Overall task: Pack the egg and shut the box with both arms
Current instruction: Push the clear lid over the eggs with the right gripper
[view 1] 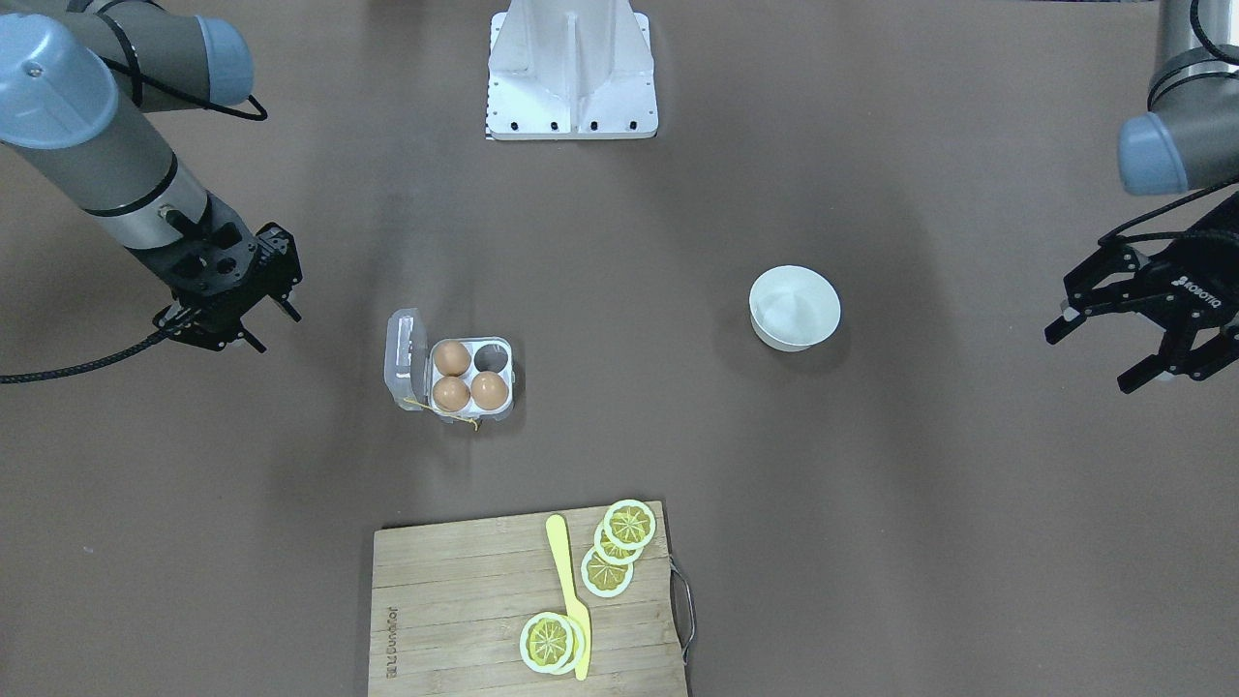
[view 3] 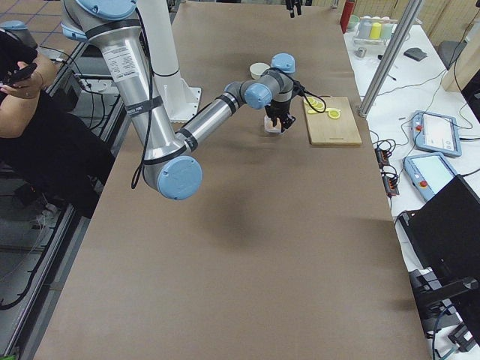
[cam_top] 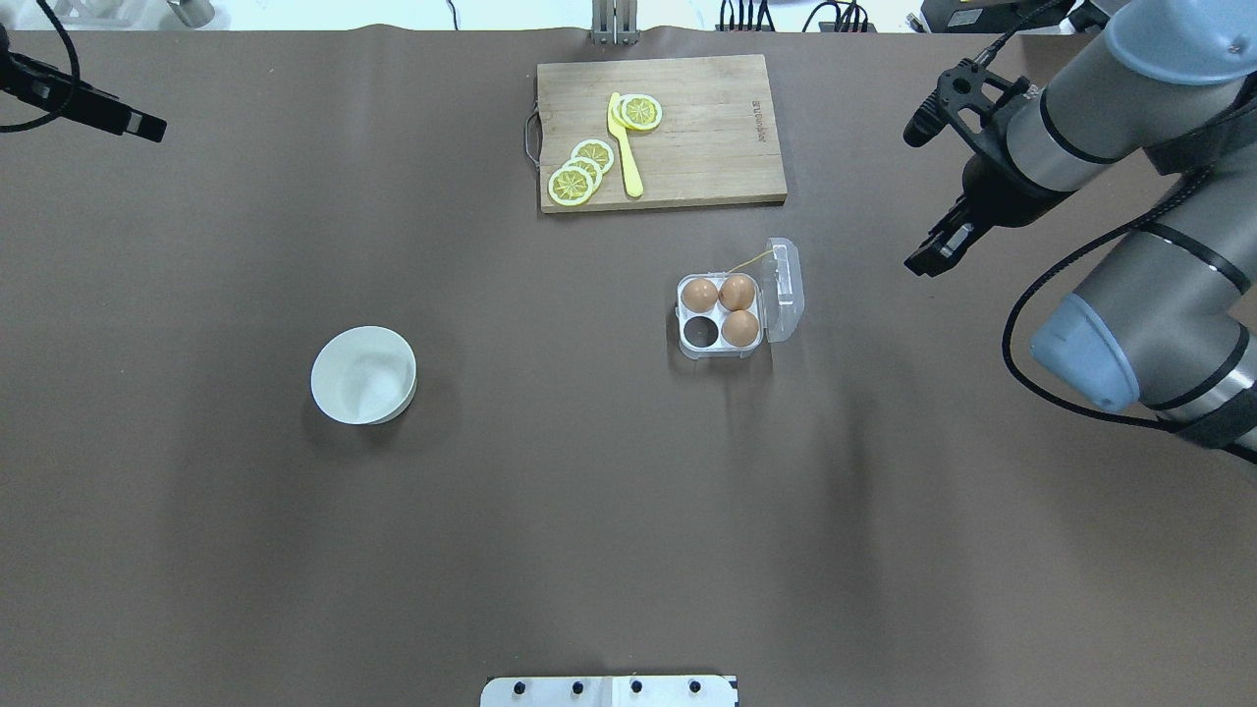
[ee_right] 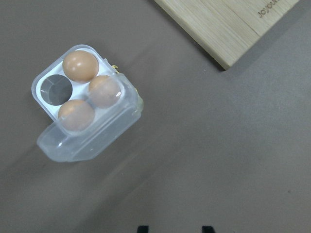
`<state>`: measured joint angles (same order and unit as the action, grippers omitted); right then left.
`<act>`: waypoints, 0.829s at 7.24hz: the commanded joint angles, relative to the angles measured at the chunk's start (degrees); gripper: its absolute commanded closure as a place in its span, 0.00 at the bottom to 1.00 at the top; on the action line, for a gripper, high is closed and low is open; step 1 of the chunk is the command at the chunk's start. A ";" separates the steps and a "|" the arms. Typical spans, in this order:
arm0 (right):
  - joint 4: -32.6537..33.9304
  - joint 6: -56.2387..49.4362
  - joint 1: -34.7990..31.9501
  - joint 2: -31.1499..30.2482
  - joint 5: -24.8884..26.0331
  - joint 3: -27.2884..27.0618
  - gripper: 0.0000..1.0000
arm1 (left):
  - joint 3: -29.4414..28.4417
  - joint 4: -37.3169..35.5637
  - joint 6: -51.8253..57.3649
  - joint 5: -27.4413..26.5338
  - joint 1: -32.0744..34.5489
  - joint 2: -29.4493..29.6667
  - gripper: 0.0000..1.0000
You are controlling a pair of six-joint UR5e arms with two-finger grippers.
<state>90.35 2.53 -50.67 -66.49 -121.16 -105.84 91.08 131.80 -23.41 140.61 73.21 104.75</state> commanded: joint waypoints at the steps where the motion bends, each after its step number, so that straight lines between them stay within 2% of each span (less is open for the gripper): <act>1: -0.08 0.02 2.32 1.54 2.77 2.38 0.61 | 0.24 0.12 0.74 0.10 0.44 -1.21 0.11; 6: -0.26 0.01 6.63 5.57 4.79 5.46 0.61 | 0.33 0.21 0.74 0.19 0.35 -2.00 0.11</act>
<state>90.09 2.48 -45.01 -62.16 -116.60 -101.29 91.34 131.98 -22.68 140.73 73.57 103.06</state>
